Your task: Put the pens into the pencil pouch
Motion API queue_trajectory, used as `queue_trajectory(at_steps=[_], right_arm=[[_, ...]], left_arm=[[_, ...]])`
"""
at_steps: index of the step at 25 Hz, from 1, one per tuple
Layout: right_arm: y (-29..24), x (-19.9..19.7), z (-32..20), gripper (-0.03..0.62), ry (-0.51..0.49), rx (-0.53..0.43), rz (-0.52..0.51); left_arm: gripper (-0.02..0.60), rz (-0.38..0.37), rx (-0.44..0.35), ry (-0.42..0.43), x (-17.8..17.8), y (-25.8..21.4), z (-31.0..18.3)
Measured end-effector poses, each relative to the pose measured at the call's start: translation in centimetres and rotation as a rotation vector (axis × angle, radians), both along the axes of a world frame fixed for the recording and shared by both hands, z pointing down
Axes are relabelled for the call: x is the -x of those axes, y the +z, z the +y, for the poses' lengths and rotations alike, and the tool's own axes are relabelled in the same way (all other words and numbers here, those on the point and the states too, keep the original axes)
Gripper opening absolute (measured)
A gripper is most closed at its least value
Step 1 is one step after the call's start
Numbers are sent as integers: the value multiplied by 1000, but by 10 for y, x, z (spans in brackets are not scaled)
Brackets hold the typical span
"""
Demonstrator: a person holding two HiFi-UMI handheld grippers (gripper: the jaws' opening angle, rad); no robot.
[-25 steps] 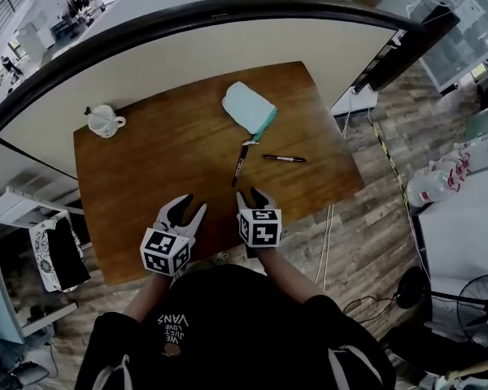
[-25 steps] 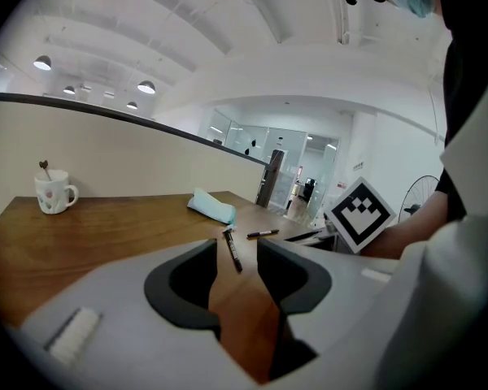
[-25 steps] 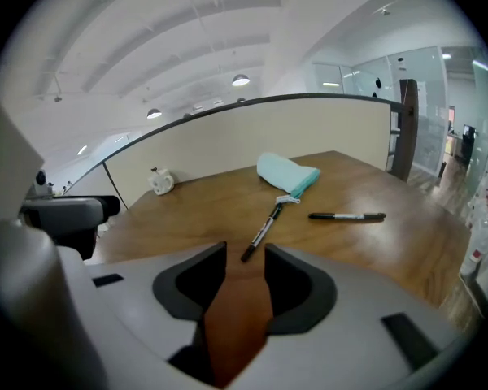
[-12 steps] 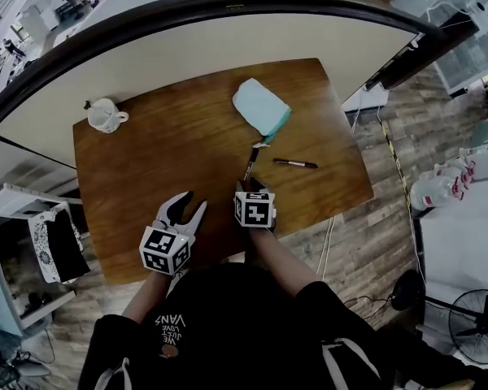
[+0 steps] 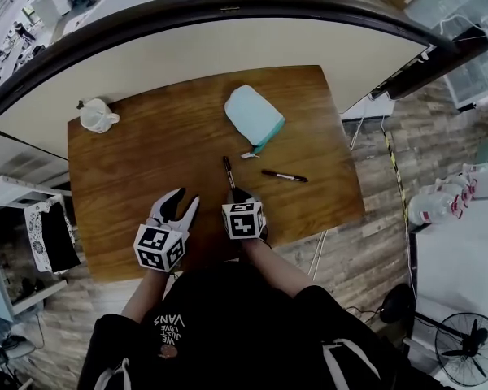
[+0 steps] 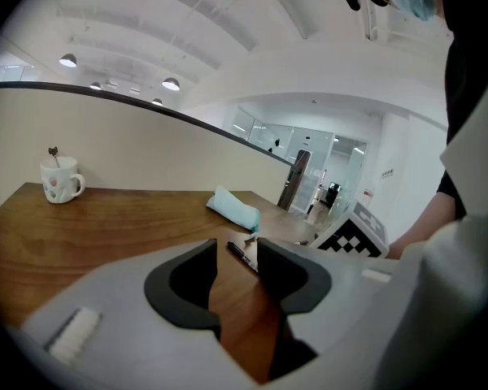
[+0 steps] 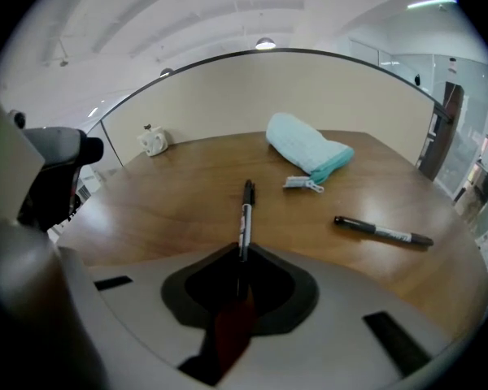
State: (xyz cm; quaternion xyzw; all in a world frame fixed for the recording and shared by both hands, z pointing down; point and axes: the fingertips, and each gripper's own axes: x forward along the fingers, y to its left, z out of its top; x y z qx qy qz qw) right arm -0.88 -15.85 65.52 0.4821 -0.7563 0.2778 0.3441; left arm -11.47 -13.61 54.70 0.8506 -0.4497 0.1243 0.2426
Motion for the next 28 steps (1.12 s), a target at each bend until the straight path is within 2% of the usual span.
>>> queue_trajectory(at_steps=[5, 14, 19, 25, 28], right_arm=[[-9, -15, 8, 46, -81, -3, -26], [-30, -82, 5, 46, -27, -17, -76], [-37, -121, -2, 46, 14, -33, -80], [-40, -150, -4, 46, 23, -27, -88], [-44, -160, -5, 46, 18, -37, -94]], left_arm=[[140, -21, -12, 11, -26, 2, -21], [140, -97, -17, 109, -92, 28, -64], [140, -196, -27, 194, -134, 51, -82], [156, -396, -56, 263, -167, 85, -104], [164, -470, -47, 291, -180, 100, -112]])
